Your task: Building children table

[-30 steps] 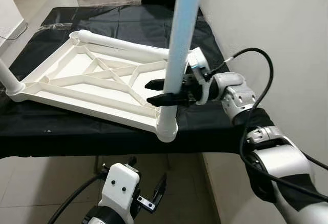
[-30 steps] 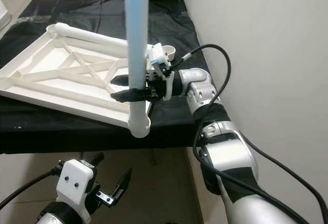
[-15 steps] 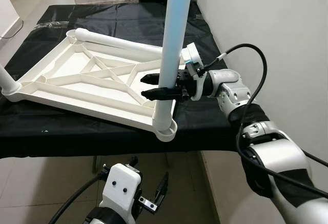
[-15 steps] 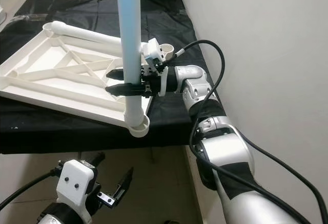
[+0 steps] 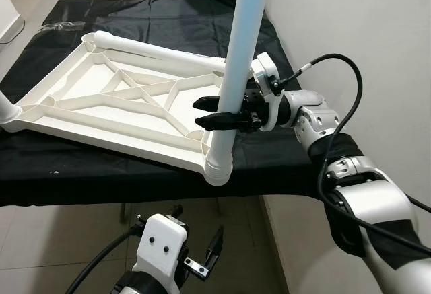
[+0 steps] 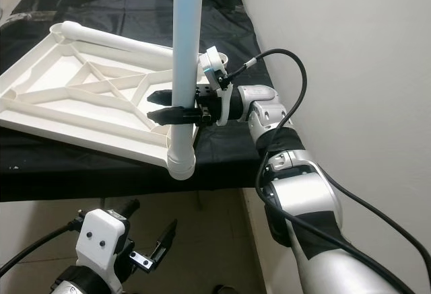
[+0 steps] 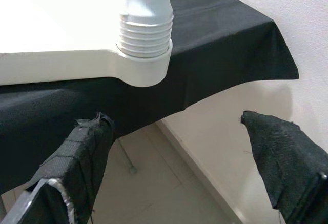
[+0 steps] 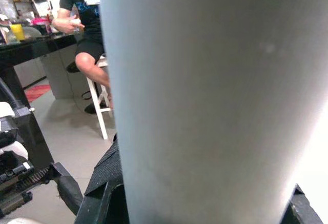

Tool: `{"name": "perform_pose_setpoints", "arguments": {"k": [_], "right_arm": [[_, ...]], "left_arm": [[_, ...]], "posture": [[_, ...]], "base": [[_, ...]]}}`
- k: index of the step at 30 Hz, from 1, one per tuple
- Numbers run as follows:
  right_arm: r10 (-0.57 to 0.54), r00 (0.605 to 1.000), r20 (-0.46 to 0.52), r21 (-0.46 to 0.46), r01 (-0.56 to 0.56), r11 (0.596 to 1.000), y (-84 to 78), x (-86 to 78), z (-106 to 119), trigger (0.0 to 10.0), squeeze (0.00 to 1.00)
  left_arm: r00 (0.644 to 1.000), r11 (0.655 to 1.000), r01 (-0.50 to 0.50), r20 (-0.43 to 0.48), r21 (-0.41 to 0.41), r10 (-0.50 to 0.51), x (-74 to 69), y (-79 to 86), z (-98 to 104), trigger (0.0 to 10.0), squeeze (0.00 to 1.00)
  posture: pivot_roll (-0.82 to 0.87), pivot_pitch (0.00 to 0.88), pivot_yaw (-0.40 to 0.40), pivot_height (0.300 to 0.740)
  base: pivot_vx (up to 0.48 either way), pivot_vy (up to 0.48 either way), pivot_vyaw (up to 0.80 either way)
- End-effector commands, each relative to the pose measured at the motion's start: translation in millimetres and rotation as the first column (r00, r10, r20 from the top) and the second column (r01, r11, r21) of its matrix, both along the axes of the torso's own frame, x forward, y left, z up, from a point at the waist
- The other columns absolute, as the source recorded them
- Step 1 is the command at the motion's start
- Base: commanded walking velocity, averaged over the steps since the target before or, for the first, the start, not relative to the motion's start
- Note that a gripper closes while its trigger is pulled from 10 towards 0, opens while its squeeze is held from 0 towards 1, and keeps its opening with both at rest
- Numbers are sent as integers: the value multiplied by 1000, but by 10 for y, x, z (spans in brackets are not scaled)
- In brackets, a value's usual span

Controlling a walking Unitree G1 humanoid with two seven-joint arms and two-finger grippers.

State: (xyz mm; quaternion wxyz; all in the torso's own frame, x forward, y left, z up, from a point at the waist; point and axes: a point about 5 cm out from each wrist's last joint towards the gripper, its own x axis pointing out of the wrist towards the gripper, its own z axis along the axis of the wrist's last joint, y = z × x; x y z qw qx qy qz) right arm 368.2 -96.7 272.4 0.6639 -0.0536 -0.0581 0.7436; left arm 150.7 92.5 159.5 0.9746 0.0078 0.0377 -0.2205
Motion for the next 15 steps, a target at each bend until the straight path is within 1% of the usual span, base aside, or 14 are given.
{"name": "perform_pose_setpoints", "arguments": {"k": [1,7,13,14,15], "right_arm": [[-1,999,-51,-86,-3,996,14,-9,-231,10000,0],[9,1000,-15,-123,-11,992,43,-13,-226,10000,0],[15,1000,-12,-136,-17,991,61,-14,-230,10000,0],[20,1000,-10,-161,-22,987,73,-20,-262,10000,0],[20,1000,-10,-161,-22,987,73,-20,-262,10000,0]], "left_arm": [[1000,1000,-3,-13,9,3,-26,-4,-11,10000,0],[1000,1000,-4,-13,8,5,-21,-3,-4,10000,0],[1000,1000,-6,-12,9,6,-19,-3,-2,10000,0],[1000,1000,-7,-11,9,7,-18,-5,-1,10000,0],[1000,1000,-7,-11,9,7,-18,-5,-1,10000,0]], "posture": [[127,231,-60,740],[124,243,-59,740],[123,243,-57,740],[123,242,-60,740],[123,242,-60,740]], "base": [[0,0,0],[0,0,0],[0,0,0],[0,0,0],[0,0,0]]}}
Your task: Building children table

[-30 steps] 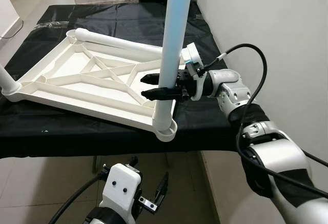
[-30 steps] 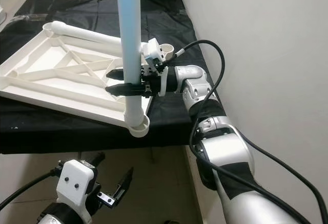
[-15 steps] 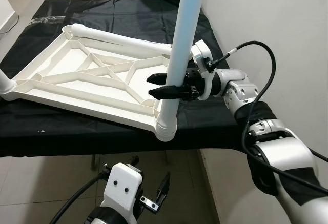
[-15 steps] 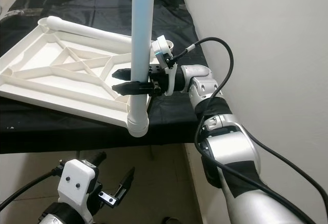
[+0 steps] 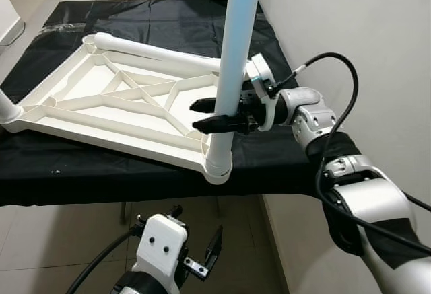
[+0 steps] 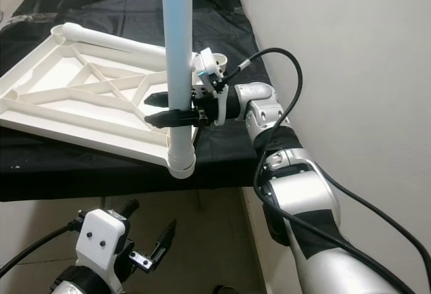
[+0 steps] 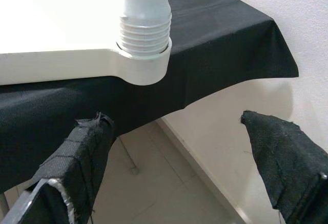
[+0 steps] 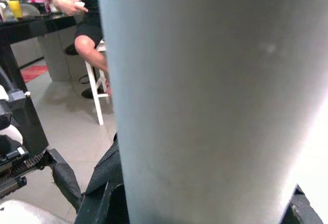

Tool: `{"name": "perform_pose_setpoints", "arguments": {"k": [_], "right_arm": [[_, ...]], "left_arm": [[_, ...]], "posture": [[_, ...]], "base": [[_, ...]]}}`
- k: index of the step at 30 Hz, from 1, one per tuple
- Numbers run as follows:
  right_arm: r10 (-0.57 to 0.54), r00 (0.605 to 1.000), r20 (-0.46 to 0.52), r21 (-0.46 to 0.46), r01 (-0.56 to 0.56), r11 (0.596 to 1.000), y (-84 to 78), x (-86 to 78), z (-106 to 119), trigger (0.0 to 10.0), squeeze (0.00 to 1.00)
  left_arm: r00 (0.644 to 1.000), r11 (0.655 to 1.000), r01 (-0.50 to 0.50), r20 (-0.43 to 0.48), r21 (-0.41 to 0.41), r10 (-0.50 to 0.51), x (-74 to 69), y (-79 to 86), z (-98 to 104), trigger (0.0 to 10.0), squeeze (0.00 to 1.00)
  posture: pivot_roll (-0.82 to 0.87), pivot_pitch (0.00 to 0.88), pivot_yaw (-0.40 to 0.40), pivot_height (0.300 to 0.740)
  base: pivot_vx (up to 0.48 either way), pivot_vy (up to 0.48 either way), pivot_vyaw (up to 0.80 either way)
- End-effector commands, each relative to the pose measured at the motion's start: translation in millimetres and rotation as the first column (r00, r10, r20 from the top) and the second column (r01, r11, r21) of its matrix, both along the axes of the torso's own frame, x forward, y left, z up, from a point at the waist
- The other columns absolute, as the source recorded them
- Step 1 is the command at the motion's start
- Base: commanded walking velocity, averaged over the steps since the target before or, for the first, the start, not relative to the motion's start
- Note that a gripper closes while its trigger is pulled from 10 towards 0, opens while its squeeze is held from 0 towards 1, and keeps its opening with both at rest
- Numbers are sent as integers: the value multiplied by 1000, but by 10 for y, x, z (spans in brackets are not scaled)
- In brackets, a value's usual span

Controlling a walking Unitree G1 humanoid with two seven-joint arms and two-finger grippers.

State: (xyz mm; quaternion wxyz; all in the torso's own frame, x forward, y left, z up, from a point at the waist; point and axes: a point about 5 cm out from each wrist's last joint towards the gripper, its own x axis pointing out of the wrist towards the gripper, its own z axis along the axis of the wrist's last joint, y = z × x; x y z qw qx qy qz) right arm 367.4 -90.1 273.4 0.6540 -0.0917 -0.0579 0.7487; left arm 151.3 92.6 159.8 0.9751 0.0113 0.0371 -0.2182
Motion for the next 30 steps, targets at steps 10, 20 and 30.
{"name": "perform_pose_setpoints", "arguments": {"k": [10,20,30], "right_arm": [[-110,994,-12,-146,107,983,122,34,-395,10000,0],[-491,871,31,-81,492,867,23,236,-423,10000,0],[-756,654,-38,-56,753,655,-144,375,-520,10000,0]], "left_arm": [[1000,1000,-9,-10,0,9,-25,-22,2,10000,0],[1000,1000,-9,-5,-2,9,-10,-26,6,10000,0],[1000,1000,-12,-4,0,12,-1,-23,7,10000,0]], "posture": [[121,245,-66,740],[115,251,-66,740],[116,249,-63,740]], "base": [[0,0,0],[0,0,0],[0,0,0]]}}
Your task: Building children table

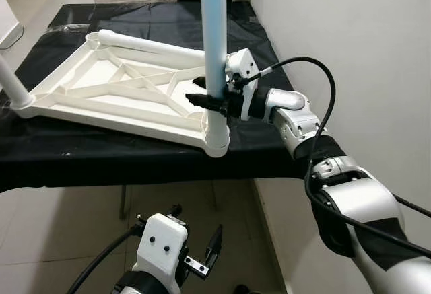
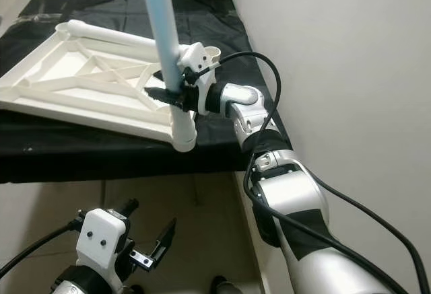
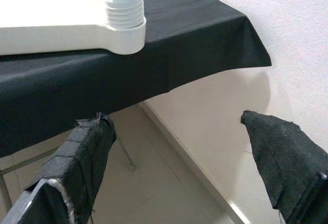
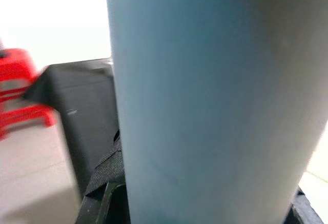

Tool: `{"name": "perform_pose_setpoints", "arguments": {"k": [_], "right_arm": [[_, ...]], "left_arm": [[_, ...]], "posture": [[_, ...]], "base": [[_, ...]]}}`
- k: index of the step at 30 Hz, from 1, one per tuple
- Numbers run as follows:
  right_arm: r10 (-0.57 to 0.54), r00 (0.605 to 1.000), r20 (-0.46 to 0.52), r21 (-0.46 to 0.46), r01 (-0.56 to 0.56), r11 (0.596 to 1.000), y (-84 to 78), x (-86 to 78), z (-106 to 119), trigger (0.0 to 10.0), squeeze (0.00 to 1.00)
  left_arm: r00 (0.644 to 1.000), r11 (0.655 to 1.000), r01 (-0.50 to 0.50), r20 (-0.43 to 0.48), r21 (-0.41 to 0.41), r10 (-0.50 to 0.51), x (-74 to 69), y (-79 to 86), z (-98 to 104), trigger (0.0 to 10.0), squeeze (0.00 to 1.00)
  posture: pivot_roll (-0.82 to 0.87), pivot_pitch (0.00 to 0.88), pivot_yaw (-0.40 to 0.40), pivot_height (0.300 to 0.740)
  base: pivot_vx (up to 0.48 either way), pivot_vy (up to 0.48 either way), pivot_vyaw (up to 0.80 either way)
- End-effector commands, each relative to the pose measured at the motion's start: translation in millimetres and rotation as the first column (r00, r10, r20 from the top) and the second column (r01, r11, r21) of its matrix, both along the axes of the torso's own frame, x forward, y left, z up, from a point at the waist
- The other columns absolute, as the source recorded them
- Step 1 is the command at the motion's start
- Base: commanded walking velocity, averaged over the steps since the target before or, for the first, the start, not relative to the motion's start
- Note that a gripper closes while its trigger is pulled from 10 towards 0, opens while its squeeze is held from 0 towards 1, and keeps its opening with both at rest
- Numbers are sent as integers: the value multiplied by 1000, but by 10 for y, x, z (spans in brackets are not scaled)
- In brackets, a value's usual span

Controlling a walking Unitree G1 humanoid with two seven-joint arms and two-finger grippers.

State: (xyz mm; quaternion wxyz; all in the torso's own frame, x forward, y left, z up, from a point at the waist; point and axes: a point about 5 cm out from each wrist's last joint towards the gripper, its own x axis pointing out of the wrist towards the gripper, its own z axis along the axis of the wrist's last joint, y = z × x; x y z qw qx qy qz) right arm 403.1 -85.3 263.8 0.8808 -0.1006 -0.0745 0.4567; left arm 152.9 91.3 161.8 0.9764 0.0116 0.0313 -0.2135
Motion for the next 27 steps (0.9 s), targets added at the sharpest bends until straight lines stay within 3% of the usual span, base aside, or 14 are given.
{"name": "perform_pose_setpoints", "arguments": {"k": [1,4,6,8,11,16,18,19,20,22,27], "right_arm": [[-150,975,-162,-65,141,988,-205,28,-434,10000,0],[-192,967,-171,-63,183,981,-219,42,-451,10000,0],[-299,936,-185,-58,294,954,-255,82,-468,10000,0],[-299,936,-185,-58,294,954,-255,82,-468,10000,0],[-388,900,-196,-46,387,921,-292,113,-472,10000,0],[-567,795,-216,-22,577,817,-350,160,-488,10000,0],[-594,773,-222,-22,605,796,-359,165,-497,10000,0],[-647,726,-233,-4,665,747,-383,175,-496,10000,0],[-647,726,-233,-4,665,747,-383,175,-496,10000,0],[-701,665,-258,15,728,686,-396,183,-504,10000,0],[-736,610,-292,38,777,629,-396,185,-511,10000,0]], "left_arm": [[1000,1000,-3,-16,1,3,-17,-10,-14,10000,0],[1000,1000,-3,-16,1,3,-17,-11,-14,10000,0],[1000,1000,-4,-16,2,4,-18,-11,-14,10000,0],[1000,1000,-4,-16,2,4,-18,-11,-14,10000,0],[1000,1000,-4,-17,2,4,-19,-11,-13,10000,0],[1000,1000,-3,-17,0,3,-15,-10,-10,10000,0],[1000,1000,-3,-17,0,3,-13,-9,-9,10000,0],[1000,1000,-3,-16,0,3,-8,-9,-6,10000,0],[1000,1000,-3,-16,0,3,-8,-9,-6,10000,0],[1000,1000,-5,-16,1,5,-9,-8,-8,10000,0],[1000,1000,-5,-17,1,5,-12,-9,-7,10000,0]], "posture": [[117,247,-62,740],[118,248,-63,740],[117,248,-64,740],[117,248,-64,740],[118,249,-65,740],[117,255,-64,740],[117,255,-64,740],[117,257,-65,740],[117,257,-65,740],[119,257,-64,740],[118,259,-63,740]], "base": [[0,0,0],[0,0,0],[0,0,0],[0,0,0],[0,0,0],[0,0,0],[0,0,0],[0,0,0],[0,0,0],[0,0,0],[0,0,0]]}}
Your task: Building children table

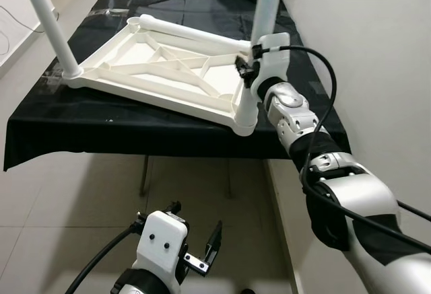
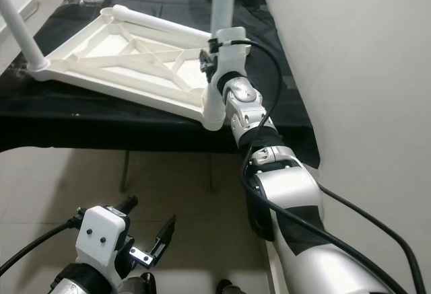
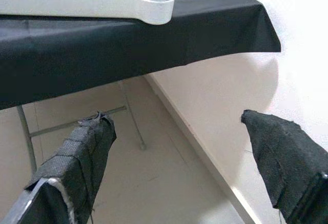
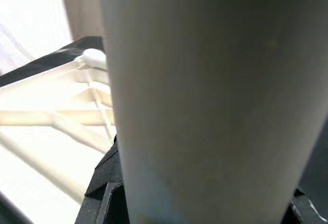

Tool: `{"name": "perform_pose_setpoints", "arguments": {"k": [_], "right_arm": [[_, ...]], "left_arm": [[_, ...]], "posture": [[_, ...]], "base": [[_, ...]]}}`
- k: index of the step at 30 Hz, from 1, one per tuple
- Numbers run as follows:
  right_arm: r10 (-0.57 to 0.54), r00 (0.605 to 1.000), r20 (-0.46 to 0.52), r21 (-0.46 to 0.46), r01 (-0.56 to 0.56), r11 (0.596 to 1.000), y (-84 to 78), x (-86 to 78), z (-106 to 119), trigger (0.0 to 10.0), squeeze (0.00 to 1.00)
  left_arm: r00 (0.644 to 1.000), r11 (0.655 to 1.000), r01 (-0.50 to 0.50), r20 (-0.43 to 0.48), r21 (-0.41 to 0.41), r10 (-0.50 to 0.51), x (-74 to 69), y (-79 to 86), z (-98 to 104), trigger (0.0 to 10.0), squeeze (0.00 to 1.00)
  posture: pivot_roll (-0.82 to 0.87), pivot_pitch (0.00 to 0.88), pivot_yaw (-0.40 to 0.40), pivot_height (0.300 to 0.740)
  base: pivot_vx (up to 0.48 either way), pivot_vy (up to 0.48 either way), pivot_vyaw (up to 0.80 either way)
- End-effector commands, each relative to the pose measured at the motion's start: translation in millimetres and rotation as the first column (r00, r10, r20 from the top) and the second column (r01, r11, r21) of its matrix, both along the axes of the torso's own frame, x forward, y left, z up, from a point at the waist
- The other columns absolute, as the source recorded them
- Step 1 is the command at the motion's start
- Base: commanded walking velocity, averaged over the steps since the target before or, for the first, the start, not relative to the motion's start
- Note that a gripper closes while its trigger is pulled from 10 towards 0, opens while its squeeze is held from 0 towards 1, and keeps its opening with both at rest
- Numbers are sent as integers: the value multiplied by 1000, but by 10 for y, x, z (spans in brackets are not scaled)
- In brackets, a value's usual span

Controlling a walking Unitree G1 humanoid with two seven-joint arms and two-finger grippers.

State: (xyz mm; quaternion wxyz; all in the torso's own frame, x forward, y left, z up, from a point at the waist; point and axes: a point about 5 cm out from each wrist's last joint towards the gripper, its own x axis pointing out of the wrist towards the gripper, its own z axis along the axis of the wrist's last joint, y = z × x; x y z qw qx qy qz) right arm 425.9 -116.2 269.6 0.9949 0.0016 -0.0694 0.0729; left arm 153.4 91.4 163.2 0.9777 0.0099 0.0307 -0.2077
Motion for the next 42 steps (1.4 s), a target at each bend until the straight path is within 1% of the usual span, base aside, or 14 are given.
{"name": "perform_pose_setpoints", "arguments": {"k": [1,4,8,11,17,21,22,23,28,29,31,35,36,42], "right_arm": [[-96,967,-235,4,100,995,-95,-42,-566,10000,0],[-194,953,-231,31,207,978,-96,-44,-556,10000,0],[-265,933,-242,44,283,958,-101,-50,-561,10000,0],[-348,905,-243,60,372,926,-59,-63,-553,10000,0],[-410,880,-240,91,441,893,43,-86,-536,10000,0],[-480,857,-186,78,500,863,132,-110,-464,10000,0],[-546,816,-188,81,567,820,164,-133,-442,10000,0],[-546,816,-188,81,567,820,164,-133,-442,10000,0],[-645,741,-185,65,664,745,279,-191,-408,10000,0],[-645,741,-185,65,664,745,279,-191,-408,10000,0],[-702,683,-202,43,723,690,385,-245,-414,10000,0],[-713,656,-248,51,744,666,448,-277,-450,10000,0],[-726,625,-287,78,770,633,462,-297,-455,10000,0],[-755,582,-300,93,806,585,428,-306,-417,10000,0]], "left_arm": [[1000,1000,9,-19,4,-8,-18,-12,-20,10000,0],[1000,1000,10,-20,3,-10,-18,-12,-21,10000,0],[1000,1000,11,-20,3,-11,-17,-11,-21,10000,0],[1000,1000,12,-20,3,-12,-18,-11,-23,10000,0],[1000,1000,14,-22,3,-14,-24,-14,-29,10000,0],[1000,1000,13,-23,4,-13,-22,-13,-37,10000,0],[1000,1000,14,-24,5,-14,-21,-12,-42,10000,0],[1000,1000,14,-24,5,-14,-21,-12,-42,10000,0],[999,1000,17,-27,5,-17,-21,-14,-51,10000,0],[999,1000,17,-27,5,-17,-21,-14,-51,10000,0],[999,1000,21,-28,5,-20,-20,-18,-55,10000,0],[999,1000,22,-28,6,-22,-18,-19,-58,10000,0],[999,1000,22,-28,6,-22,-13,-19,-61,10000,0],[999,1000,22,-28,5,-21,-9,-17,-63,10000,0]], "posture": [[118,258,-64,740],[118,258,-64,740],[118,257,-64,740],[117,255,-64,740],[119,243,-66,740],[123,238,-64,740],[126,232,-61,740],[126,232,-61,740],[131,227,-59,740],[131,227,-59,740],[133,223,-57,740],[135,222,-59,740],[134,223,-58,740],[132,224,-59,740]], "base": [[0,0,0],[0,0,0],[0,0,0],[0,0,0],[0,0,0],[0,0,0],[0,0,0],[0,0,0],[0,0,0],[0,0,0],[0,0,0],[0,0,0],[0,0,0],[0,0,0]]}}
